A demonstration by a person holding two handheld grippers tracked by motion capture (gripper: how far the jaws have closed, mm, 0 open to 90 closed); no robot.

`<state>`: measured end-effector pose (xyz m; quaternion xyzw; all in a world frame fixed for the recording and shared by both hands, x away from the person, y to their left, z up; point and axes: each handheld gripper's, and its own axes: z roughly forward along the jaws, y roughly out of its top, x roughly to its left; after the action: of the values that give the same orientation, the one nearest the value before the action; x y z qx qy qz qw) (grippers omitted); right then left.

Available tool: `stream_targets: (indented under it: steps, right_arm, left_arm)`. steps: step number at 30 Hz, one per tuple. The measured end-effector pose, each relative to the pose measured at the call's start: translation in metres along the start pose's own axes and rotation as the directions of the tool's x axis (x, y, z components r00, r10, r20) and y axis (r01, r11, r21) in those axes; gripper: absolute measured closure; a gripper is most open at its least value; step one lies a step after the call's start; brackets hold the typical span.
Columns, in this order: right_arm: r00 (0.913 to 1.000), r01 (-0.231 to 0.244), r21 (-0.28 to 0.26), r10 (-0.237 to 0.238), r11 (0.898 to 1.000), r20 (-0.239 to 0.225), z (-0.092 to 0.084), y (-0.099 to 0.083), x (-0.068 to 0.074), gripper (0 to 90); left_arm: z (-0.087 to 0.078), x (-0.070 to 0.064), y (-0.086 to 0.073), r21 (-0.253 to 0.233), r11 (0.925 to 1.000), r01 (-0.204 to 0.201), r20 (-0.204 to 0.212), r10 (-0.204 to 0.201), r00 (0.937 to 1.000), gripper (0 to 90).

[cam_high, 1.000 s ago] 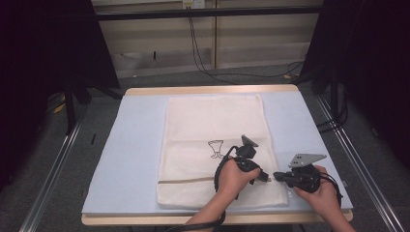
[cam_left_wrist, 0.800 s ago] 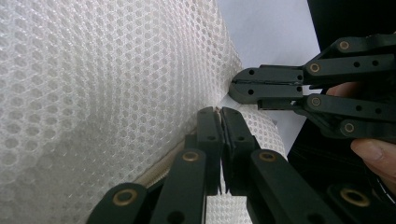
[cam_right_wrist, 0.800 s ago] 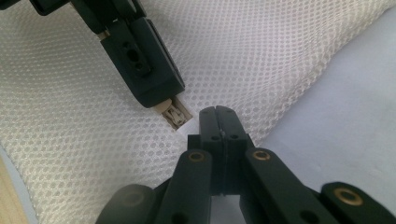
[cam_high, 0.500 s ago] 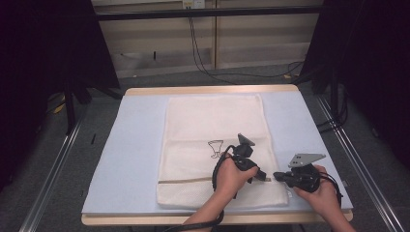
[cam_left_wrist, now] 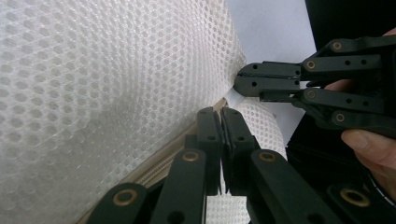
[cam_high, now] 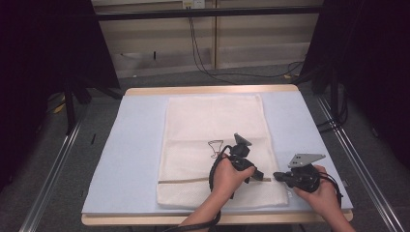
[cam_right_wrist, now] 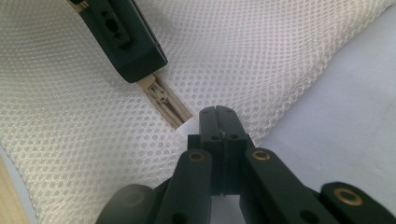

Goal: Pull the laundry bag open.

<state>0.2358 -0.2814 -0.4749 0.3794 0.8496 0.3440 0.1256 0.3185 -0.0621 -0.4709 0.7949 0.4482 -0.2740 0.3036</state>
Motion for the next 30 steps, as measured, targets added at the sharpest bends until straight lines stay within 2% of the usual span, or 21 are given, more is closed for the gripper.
stream_targets:
  steps: [1,2,3,5,7,12,14,16,17,19,20,23,24,25,27,29,30]
  right_arm:
    - [1.0,-0.008,-0.002,0.008,1.0,-0.006,0.0,0.0,-0.001,90.0]
    - [0.9999,-0.007,-0.005,0.007,1.0,-0.009,0.0,-0.001,-0.001,90.0]
    - [0.9999,-0.009,-0.007,0.009,1.0,-0.011,0.0,-0.001,-0.002,90.0]
    - [0.9999,-0.011,-0.006,0.011,1.0,-0.012,0.0,-0.001,-0.002,90.0]
    - [0.9999,-0.007,-0.002,0.007,1.0,-0.009,0.0,-0.001,-0.002,90.0]
    - [0.9999,-0.013,-0.005,0.013,1.0,-0.01,0.0,-0.001,-0.002,90.0]
    - [0.9998,-0.016,-0.007,0.016,1.0,-0.015,0.0,-0.001,-0.002,90.0]
    - [0.9999,-0.011,-0.002,0.011,1.0,-0.012,0.0,0.0,-0.002,90.0]
    - [0.9999,-0.011,-0.001,0.011,1.0,-0.012,0.0,0.0,-0.002,90.0]
    - [0.9999,-0.011,-0.002,0.011,1.0,-0.013,0.0,0.0,-0.002,90.0]
    - [0.9998,-0.013,-0.007,0.013,1.0,-0.015,0.0,-0.001,-0.002,90.0]
    - [0.9998,-0.013,-0.005,0.013,1.0,-0.014,0.0,-0.001,-0.002,90.0]
    - [0.9998,-0.013,-0.004,0.013,1.0,-0.014,0.0,-0.001,-0.002,90.0]
    - [0.9998,-0.012,-0.006,0.012,1.0,-0.014,0.001,-0.001,-0.002,90.0]
    - [0.9998,-0.014,-0.006,0.013,1.0,-0.012,0.0,-0.001,-0.002,90.0]
    - [0.9998,-0.014,-0.008,0.013,1.0,-0.016,0.001,-0.001,-0.002,90.0]
    - [0.9998,-0.013,-0.006,0.013,1.0,-0.014,0.001,-0.001,-0.002,90.0]
  left_arm:
    - [0.0,0.0,0.0,0.004,1.0,-0.001,0.003,0.001,1.0,87.3]
    - [0.0,0.0,0.0,-0.013,0.9999,0.005,0.007,-0.005,1.0,87.3]
    - [-0.001,0.0,0.0,-0.012,0.9999,0.0,-0.009,0.0,1.0,87.3]
    - [-0.002,-0.001,-0.001,-0.013,0.9999,0.009,-0.013,-0.01,0.9999,87.3]
    - [-0.003,0.001,-0.001,-0.01,0.9999,-0.002,-0.001,0.002,1.0,87.3]
    - [-0.005,0.001,-0.001,-0.019,0.9997,0.016,-0.012,-0.016,0.9998,87.3]
    - [-0.006,0.002,-0.001,-0.016,0.9998,0.013,0.007,-0.013,0.9999,87.3]
    - [-0.007,0.002,-0.001,-0.013,0.9999,0.003,-0.014,-0.003,0.9999,87.3]
    - [-0.008,0.003,-0.002,-0.015,0.9999,0.007,-0.003,-0.007,1.0,87.3]
    - [-0.009,0.003,-0.002,-0.017,0.9998,0.012,-0.012,-0.012,0.9999,87.3]
    - [-0.01,0.004,-0.003,-0.018,0.9998,0.012,0.001,-0.012,0.9999,87.3]
    - [-0.012,0.004,-0.003,-0.016,0.9997,0.018,-0.004,-0.018,0.9998,87.3]
    - [-0.013,0.006,-0.003,-0.016,0.9998,0.011,0.009,-0.011,0.9999,87.3]
    - [-0.014,0.006,-0.003,-0.01,0.9999,0.013,-0.008,-0.013,0.9999,87.3]
    - [-0.014,0.006,-0.003,-0.017,0.9997,0.017,-0.009,-0.017,0.9998,87.3]
    - [-0.014,0.007,-0.004,-0.021,0.9994,0.028,0.006,-0.028,0.9996,87.3]
    - [-0.015,0.007,-0.004,-0.017,0.9998,0.013,-0.016,-0.013,0.9998,87.3]
